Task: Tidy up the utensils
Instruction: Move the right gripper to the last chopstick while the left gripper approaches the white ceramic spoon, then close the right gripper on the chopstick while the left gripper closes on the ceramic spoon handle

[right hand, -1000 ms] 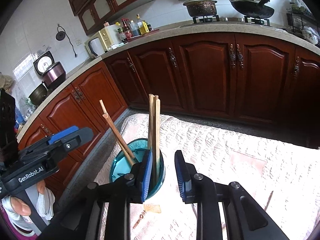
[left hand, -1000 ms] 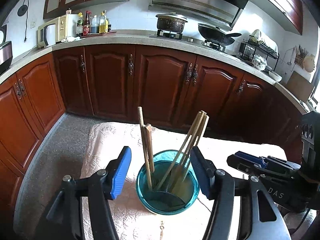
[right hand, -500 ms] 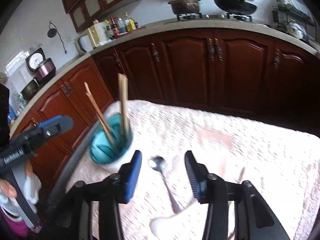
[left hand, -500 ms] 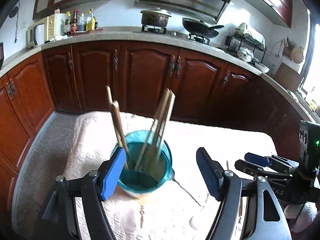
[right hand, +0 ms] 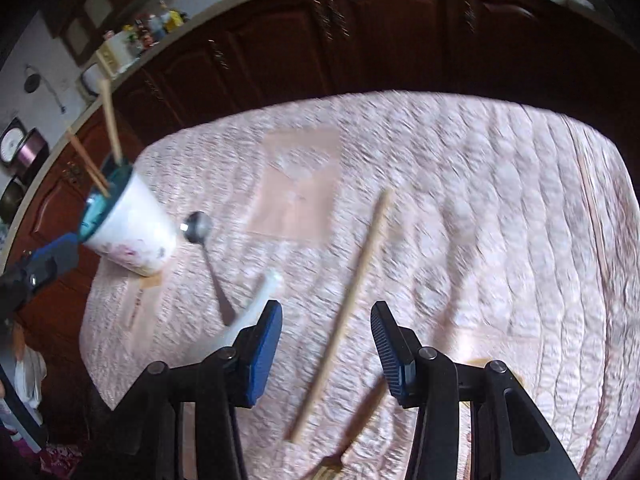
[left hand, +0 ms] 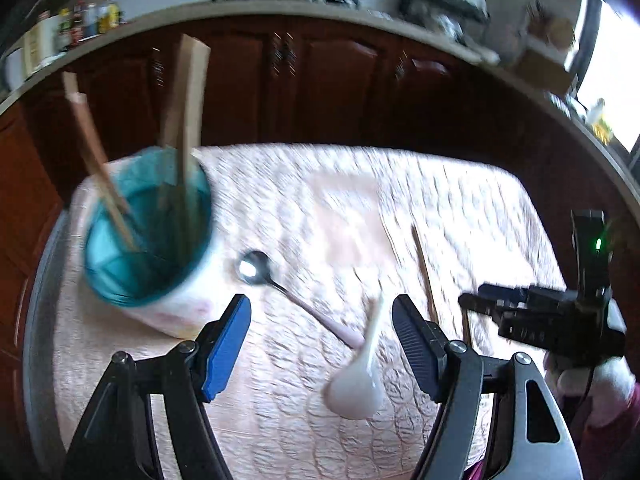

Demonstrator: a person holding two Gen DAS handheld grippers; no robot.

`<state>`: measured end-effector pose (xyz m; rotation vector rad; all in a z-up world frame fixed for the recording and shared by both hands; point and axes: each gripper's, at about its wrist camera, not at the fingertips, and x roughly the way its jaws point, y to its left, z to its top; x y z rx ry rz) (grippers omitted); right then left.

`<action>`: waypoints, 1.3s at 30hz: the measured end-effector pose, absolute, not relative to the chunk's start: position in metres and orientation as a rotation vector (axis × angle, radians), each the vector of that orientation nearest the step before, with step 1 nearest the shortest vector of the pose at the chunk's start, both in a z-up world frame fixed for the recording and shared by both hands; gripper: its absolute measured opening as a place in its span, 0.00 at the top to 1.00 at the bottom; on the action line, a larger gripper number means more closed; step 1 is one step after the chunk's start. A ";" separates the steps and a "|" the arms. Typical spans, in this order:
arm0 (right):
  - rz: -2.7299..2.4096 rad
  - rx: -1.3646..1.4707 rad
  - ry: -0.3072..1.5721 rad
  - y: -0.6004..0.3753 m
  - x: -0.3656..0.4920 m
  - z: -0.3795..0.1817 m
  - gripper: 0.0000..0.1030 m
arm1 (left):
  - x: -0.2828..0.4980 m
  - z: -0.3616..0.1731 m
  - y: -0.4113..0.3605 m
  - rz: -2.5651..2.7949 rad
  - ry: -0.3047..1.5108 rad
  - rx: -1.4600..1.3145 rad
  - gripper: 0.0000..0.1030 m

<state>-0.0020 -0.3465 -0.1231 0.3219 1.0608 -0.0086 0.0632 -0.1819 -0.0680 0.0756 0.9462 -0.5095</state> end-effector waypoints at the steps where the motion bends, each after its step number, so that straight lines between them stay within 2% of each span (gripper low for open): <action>1: -0.015 0.332 1.063 -0.352 -0.001 -0.126 0.51 | 0.063 -0.074 -0.189 -0.519 0.958 0.085 0.29; 9: -0.026 0.393 1.049 -0.375 0.010 -0.129 0.53 | 0.077 -0.117 -0.239 -0.565 1.048 0.159 0.29; 10: -0.026 0.406 1.045 -0.377 0.011 -0.130 0.53 | 0.078 -0.122 -0.243 -0.575 1.058 0.166 0.31; 12: -0.028 0.417 1.045 -0.383 0.010 -0.130 0.53 | 0.083 -0.136 -0.255 -0.592 1.095 0.197 0.46; 19: -0.020 0.428 1.044 -0.393 0.013 -0.131 0.53 | 0.101 -0.165 -0.283 -0.623 1.150 0.227 0.52; 22: -0.013 0.417 1.047 -0.395 0.021 -0.131 0.53 | 0.109 -0.174 -0.291 -0.625 1.169 0.230 0.63; 24: -0.005 0.413 1.052 -0.395 0.029 -0.132 0.53 | 0.114 -0.178 -0.293 -0.626 1.176 0.226 0.77; 26: 0.008 0.409 1.058 -0.394 0.038 -0.134 0.53 | 0.118 -0.178 -0.294 -0.631 1.180 0.217 0.87; 34: 0.000 0.404 1.102 -0.396 0.088 -0.154 0.67 | 0.133 -0.170 -0.273 -0.629 1.186 0.114 0.87; 39: -0.025 0.364 1.109 -0.396 0.113 -0.160 0.86 | 0.144 -0.161 -0.259 -0.633 1.178 0.071 0.87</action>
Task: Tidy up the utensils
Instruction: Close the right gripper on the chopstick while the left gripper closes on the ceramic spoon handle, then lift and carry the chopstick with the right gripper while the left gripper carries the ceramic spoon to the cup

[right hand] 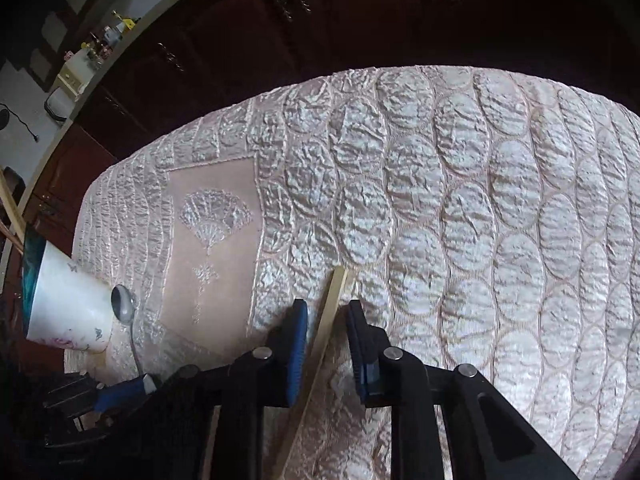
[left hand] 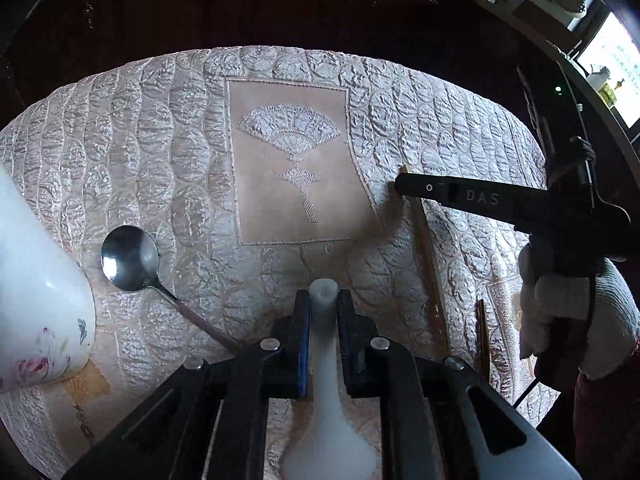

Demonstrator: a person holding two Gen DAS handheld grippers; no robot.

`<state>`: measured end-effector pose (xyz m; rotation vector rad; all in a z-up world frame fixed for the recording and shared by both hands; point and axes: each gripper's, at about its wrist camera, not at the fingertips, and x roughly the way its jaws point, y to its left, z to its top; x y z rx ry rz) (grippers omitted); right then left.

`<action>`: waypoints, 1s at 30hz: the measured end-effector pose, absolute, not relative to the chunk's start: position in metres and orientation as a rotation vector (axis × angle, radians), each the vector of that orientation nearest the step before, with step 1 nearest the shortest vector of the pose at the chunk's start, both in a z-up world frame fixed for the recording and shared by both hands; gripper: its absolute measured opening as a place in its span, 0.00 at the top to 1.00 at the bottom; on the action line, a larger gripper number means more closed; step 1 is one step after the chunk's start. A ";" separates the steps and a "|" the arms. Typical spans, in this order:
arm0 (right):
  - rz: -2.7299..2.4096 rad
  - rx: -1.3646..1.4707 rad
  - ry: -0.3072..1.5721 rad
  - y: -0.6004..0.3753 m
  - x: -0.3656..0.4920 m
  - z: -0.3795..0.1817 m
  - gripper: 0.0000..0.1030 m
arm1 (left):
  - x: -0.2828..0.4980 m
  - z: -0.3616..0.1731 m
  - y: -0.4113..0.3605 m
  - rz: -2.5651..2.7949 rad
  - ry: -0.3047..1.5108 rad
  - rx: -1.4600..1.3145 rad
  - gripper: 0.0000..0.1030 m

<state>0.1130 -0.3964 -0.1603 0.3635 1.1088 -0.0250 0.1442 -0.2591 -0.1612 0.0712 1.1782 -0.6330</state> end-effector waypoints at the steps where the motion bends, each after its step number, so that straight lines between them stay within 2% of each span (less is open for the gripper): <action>1: -0.026 0.357 1.111 -0.396 0.115 -0.159 0.87 | 0.144 -0.156 -0.259 -0.632 1.175 0.064 0.87; 15: 0.062 0.360 0.873 -0.386 0.041 -0.060 0.91 | 0.117 -0.096 -0.196 -0.615 1.088 0.023 0.87; 30: 0.100 0.264 0.765 -0.354 -0.009 0.008 0.92 | 0.073 -0.048 -0.173 -0.617 0.966 -0.009 0.87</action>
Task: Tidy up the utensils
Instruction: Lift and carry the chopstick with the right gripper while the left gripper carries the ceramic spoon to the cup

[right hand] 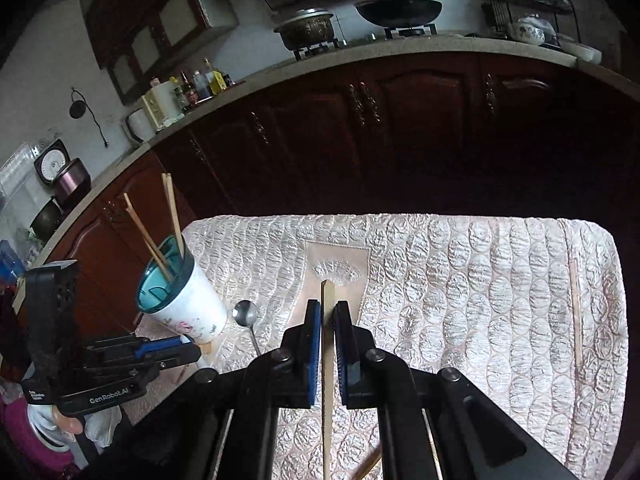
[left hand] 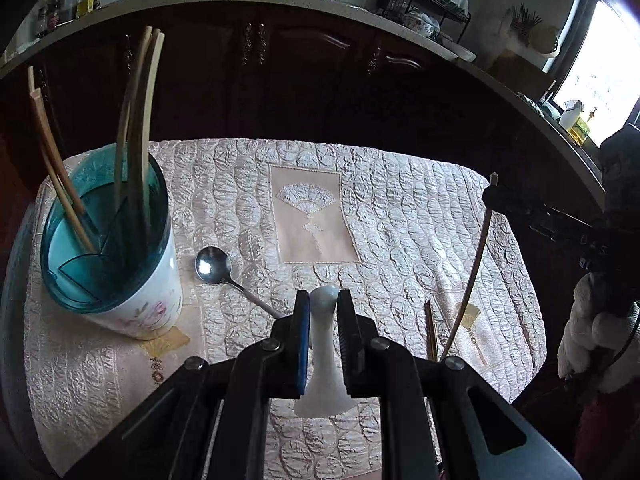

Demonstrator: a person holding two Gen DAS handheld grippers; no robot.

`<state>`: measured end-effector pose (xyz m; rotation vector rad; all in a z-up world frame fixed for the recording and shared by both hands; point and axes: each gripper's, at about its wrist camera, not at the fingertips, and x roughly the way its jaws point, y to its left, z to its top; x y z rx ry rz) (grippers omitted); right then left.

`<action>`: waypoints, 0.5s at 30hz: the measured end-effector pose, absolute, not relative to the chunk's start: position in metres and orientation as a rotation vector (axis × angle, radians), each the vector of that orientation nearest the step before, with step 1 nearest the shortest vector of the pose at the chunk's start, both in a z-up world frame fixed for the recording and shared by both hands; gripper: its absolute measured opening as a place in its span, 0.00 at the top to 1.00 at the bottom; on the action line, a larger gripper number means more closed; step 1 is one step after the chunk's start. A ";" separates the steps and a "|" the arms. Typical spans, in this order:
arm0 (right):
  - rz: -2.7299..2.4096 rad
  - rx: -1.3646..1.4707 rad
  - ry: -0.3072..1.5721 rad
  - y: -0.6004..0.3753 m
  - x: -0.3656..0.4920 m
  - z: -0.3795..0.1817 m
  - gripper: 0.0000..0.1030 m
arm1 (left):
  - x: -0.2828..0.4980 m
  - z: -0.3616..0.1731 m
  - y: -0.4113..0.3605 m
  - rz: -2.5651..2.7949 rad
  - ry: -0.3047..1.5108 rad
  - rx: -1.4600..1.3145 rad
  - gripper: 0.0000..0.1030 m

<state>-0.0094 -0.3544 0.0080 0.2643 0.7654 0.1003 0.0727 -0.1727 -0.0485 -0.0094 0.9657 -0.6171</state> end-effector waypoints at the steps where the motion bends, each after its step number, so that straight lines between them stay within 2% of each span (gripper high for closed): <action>1: 0.101 0.261 0.762 -0.353 -0.010 0.010 0.92 | 0.074 -0.049 -0.172 -0.614 0.962 -0.011 0.87; 15: 0.146 0.196 0.698 -0.320 -0.003 0.048 0.93 | 0.065 -0.029 -0.150 -0.576 0.904 -0.034 0.87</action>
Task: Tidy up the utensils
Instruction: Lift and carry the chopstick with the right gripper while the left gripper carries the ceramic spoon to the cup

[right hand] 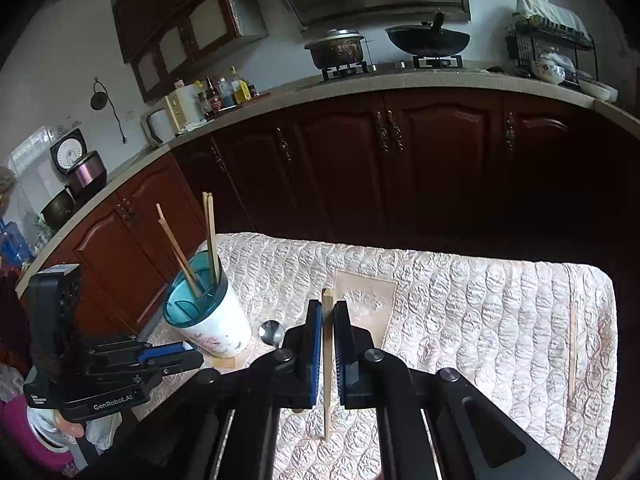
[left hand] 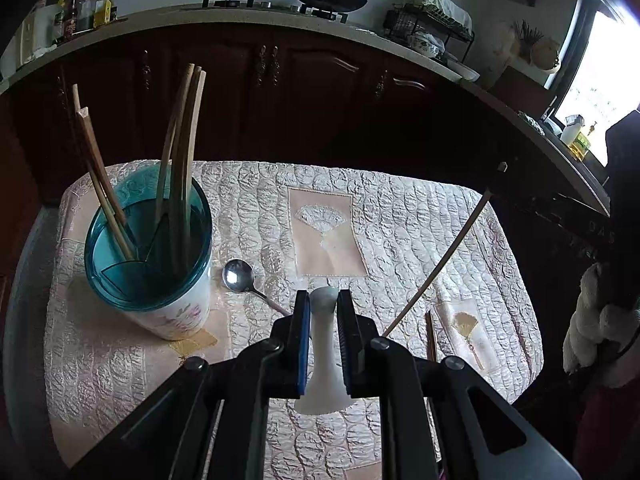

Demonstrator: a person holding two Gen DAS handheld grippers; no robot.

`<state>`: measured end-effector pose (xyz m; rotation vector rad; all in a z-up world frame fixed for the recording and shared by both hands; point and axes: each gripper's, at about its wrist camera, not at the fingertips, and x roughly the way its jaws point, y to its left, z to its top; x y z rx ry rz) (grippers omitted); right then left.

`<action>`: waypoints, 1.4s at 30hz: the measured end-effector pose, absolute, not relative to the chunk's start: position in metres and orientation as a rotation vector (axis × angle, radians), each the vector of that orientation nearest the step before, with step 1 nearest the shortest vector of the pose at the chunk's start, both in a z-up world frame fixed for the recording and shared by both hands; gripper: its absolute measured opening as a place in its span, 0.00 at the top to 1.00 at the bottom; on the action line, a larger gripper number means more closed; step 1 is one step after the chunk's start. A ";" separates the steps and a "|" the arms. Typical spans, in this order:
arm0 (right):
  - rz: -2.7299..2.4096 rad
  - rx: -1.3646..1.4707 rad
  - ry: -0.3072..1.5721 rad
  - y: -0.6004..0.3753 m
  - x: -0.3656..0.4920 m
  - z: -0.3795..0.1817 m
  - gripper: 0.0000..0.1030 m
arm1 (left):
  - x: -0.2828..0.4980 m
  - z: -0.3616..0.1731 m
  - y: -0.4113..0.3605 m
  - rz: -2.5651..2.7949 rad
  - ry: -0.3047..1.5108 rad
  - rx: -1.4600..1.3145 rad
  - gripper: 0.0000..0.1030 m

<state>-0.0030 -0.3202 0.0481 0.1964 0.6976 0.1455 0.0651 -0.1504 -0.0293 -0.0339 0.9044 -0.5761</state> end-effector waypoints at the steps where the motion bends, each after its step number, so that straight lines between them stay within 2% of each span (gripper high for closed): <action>1: 0.147 0.193 0.694 -0.317 -0.003 0.050 0.93 | 0.065 -0.028 -0.149 -0.574 0.901 -0.036 0.87; 9: 0.173 0.166 0.656 -0.300 0.001 0.071 0.93 | 0.063 -0.017 -0.136 -0.555 0.869 -0.057 0.87; 42: 0.245 0.135 0.648 -0.261 0.010 0.082 0.93 | 0.062 0.005 -0.102 -0.506 0.817 -0.114 0.87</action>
